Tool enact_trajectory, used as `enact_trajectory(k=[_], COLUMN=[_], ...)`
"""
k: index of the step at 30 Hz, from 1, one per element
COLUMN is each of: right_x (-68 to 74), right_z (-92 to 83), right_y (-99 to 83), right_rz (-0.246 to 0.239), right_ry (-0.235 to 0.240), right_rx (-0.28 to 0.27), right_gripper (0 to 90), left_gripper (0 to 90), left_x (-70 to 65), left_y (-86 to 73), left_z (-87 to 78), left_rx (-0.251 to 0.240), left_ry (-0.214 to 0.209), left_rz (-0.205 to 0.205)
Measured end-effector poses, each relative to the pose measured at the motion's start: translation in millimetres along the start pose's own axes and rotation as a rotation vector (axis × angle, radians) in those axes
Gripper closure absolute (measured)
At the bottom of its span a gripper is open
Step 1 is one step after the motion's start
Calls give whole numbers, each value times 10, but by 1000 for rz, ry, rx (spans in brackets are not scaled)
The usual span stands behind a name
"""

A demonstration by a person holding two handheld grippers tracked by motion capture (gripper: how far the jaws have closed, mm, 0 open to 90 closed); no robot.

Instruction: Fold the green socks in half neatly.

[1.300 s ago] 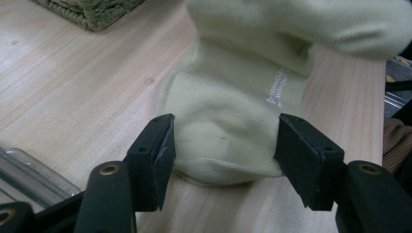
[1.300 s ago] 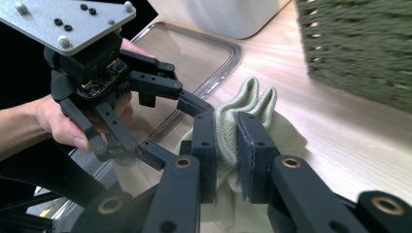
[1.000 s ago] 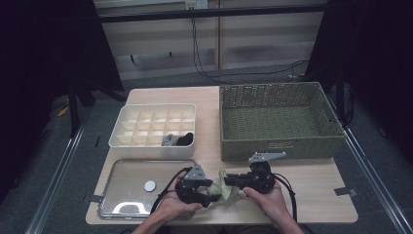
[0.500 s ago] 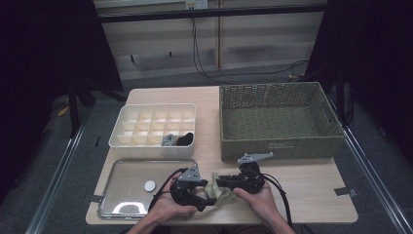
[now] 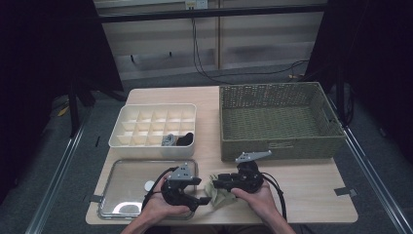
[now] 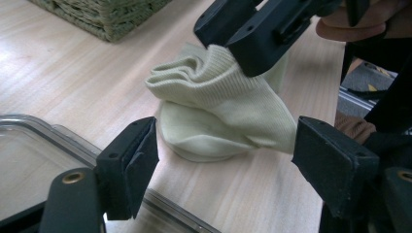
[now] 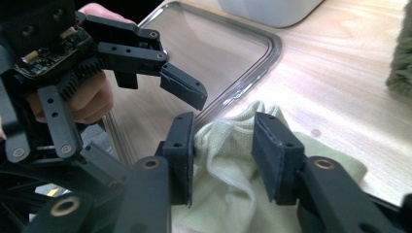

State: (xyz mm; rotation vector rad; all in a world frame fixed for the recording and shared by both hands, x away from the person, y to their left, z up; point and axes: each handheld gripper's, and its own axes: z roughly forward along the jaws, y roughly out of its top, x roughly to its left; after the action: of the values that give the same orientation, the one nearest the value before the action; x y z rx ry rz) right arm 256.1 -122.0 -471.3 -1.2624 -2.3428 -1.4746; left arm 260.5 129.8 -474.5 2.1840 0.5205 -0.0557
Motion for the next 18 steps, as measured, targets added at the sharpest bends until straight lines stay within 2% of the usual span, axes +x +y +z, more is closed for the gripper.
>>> enact_trajectory(k=[7, 10, 12, 16, 18], right_x=[-38, -22, -3, 27, 34], right_z=[-92, -69, -32, 54, 80], right_y=[-30, -79, -109, -147, -171], right_rz=[10, 2, -7, -20, -14], right_ry=[0, 24, 39, 43, 50], right_rx=[-9, 4, 9, 36, 49], right_gripper=[640, 738, 813, 870, 884], left_gripper=[240, 241, 247, 265, 263], left_x=[-3, -4, -2, 9, 18], left_y=[3, 2, -2, -40, -49], left_z=[26, 38, 40, 66, 64], left_rx=[5, 2, 18, 41, 34], left_ry=[-7, -8, -8, -11, -17], left_rz=[0, -8, 3, -1, -10])
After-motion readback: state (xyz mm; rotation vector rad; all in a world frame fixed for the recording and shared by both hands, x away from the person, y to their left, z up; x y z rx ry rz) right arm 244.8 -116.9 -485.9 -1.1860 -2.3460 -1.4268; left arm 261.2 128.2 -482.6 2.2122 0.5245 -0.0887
